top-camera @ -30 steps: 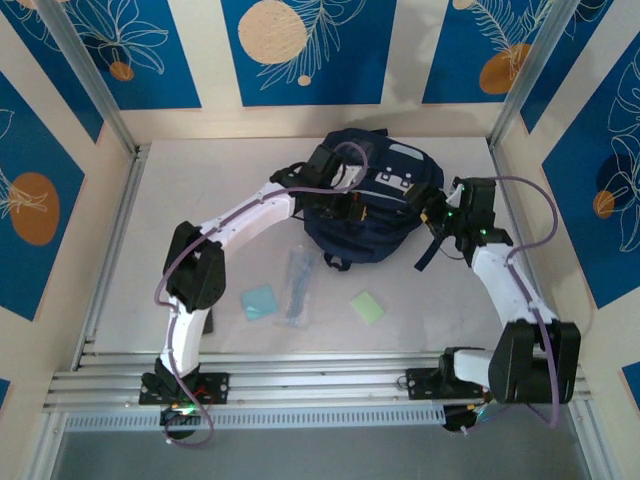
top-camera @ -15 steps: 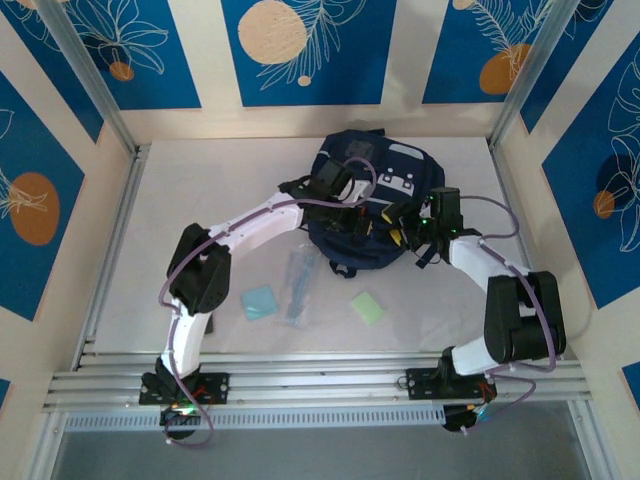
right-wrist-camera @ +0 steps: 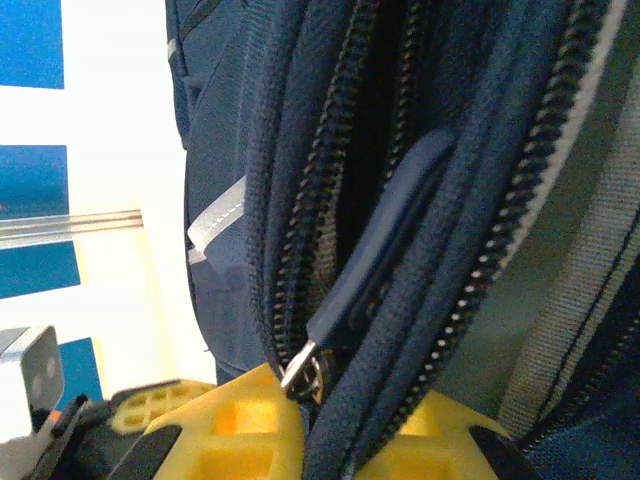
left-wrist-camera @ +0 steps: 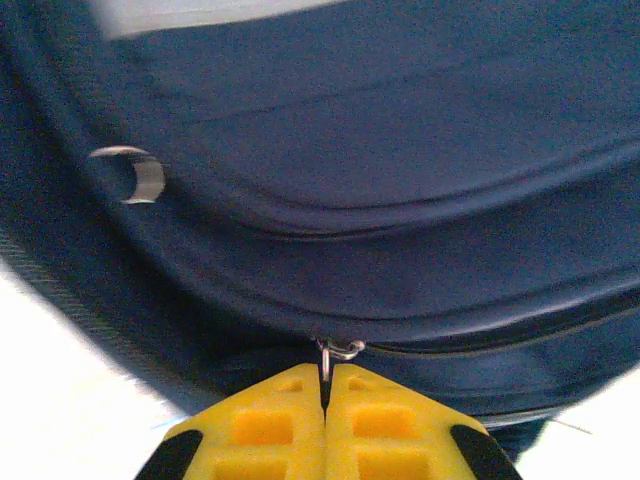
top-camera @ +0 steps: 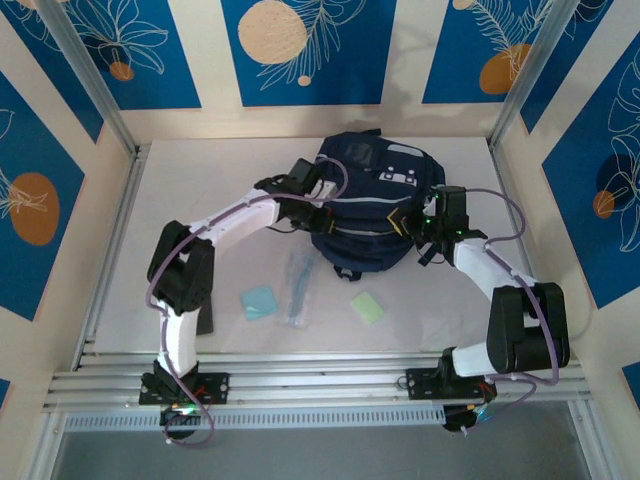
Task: Pack the student bag
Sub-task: Unzip the student bag at the top-center of the table.
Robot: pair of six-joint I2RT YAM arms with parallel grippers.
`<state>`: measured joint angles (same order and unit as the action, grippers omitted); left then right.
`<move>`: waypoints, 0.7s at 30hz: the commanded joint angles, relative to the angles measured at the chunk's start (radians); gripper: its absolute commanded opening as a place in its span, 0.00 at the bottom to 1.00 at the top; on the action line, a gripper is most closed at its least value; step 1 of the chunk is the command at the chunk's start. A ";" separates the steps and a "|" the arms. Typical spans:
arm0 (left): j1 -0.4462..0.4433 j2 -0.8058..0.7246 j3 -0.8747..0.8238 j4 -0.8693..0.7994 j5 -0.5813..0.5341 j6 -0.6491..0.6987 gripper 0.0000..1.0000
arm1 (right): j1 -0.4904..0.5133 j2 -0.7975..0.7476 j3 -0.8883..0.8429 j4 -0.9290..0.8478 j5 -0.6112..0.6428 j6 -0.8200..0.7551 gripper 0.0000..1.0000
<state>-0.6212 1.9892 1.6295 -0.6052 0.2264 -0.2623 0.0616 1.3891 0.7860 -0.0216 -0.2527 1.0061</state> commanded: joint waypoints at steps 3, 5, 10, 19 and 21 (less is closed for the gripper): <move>0.049 -0.050 -0.033 -0.042 -0.128 0.085 0.00 | -0.046 0.002 0.071 -0.086 -0.069 -0.140 0.00; 0.067 -0.056 -0.049 -0.004 -0.186 0.120 0.00 | -0.060 0.014 0.088 -0.106 -0.112 -0.165 0.00; 0.147 -0.066 -0.119 0.203 -0.191 0.236 0.00 | -0.078 0.047 0.165 -0.231 -0.172 -0.288 0.00; 0.279 0.050 0.043 0.201 0.148 0.431 0.00 | -0.081 0.090 0.250 -0.354 -0.197 -0.454 0.00; 0.284 0.085 0.092 0.195 0.146 0.446 0.00 | -0.080 0.093 0.262 -0.371 -0.204 -0.485 0.00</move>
<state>-0.4084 2.0354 1.6451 -0.4145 0.4168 0.1059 0.0032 1.4864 1.0080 -0.3073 -0.4240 0.6590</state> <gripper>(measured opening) 0.050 0.107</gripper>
